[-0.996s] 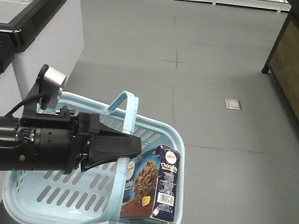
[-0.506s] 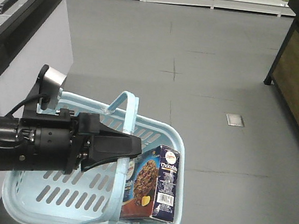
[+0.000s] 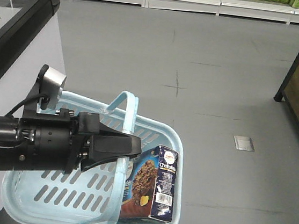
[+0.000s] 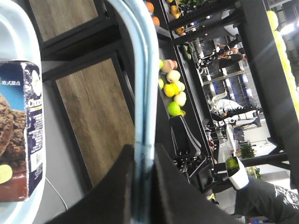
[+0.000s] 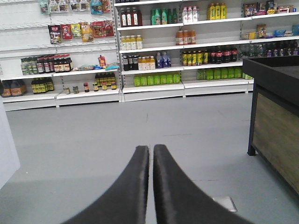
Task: Left arm holds basket, right arm returns cookies
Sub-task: 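Hold the basket in the left gripper while the base turns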
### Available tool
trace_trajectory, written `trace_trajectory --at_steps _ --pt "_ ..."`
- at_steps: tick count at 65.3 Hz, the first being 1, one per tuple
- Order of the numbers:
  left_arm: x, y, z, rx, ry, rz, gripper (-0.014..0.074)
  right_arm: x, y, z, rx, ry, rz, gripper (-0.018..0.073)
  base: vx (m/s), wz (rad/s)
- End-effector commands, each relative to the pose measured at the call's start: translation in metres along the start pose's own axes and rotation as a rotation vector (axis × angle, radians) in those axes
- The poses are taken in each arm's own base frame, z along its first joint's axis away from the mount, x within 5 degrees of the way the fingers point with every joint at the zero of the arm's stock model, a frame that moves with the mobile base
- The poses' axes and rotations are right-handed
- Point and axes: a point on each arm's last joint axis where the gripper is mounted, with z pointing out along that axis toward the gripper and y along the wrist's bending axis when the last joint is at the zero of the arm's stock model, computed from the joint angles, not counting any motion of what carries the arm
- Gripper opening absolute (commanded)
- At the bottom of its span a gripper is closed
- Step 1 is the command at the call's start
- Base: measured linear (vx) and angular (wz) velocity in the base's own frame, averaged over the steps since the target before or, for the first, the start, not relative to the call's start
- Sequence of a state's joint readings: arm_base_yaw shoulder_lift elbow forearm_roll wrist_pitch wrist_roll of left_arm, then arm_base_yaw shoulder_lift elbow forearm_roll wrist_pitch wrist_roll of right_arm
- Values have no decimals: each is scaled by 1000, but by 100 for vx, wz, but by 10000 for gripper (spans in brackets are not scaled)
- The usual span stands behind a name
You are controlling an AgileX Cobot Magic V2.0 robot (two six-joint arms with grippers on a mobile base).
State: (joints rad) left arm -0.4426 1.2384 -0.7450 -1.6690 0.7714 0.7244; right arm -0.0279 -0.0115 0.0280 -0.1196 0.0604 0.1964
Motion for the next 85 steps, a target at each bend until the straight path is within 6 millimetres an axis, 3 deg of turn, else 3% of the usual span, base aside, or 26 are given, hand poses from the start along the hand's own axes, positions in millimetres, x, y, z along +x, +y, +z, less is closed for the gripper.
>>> trace_trajectory --at_steps 1,85 --pt "-6 -26 -6 129 -43 -13 -3 -1 1 0 -13 -61 -14 -11 43 -3" --pt "-7 -25 -6 120 -50 -14 -3 0 1 0 -13 -58 -14 -11 48 -3"
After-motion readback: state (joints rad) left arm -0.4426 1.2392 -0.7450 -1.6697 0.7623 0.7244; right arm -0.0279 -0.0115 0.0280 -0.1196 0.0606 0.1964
